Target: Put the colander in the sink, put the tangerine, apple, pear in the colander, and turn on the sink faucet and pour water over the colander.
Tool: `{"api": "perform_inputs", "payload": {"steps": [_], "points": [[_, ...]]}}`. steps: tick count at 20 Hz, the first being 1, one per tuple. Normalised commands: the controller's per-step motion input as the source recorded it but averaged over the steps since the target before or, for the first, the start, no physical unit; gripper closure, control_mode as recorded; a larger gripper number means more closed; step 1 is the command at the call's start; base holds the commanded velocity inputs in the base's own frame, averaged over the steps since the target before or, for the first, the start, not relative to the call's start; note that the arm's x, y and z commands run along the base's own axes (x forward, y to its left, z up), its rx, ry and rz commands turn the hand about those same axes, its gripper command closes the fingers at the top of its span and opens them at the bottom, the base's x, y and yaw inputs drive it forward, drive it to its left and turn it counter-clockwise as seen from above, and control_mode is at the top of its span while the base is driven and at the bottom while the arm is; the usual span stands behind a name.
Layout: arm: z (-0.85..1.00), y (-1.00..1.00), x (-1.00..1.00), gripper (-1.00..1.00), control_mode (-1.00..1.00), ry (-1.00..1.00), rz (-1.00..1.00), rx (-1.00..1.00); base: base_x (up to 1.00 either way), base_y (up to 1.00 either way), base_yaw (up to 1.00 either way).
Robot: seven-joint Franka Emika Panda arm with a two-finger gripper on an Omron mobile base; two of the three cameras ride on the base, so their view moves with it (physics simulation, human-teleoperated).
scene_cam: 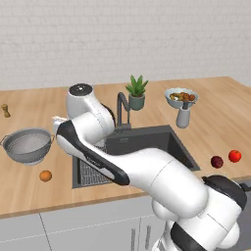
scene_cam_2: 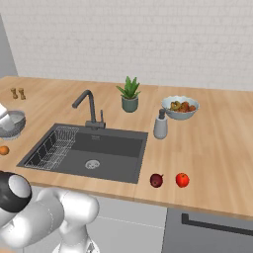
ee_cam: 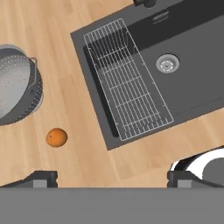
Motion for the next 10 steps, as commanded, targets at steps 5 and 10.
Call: {"api": "perform_inputs", "payload": {"steps": [5, 10], "points": [[-0.14, 0.44, 0.40, -1.00, -1.00, 0.05, -0.09, 0.09, 0.00, 0.00, 0.00], [-0.13, 0.44, 0.49, -1.00, -1.00, 0.15, -0.08, 0.01, 0.00, 0.00, 0.00]]}}
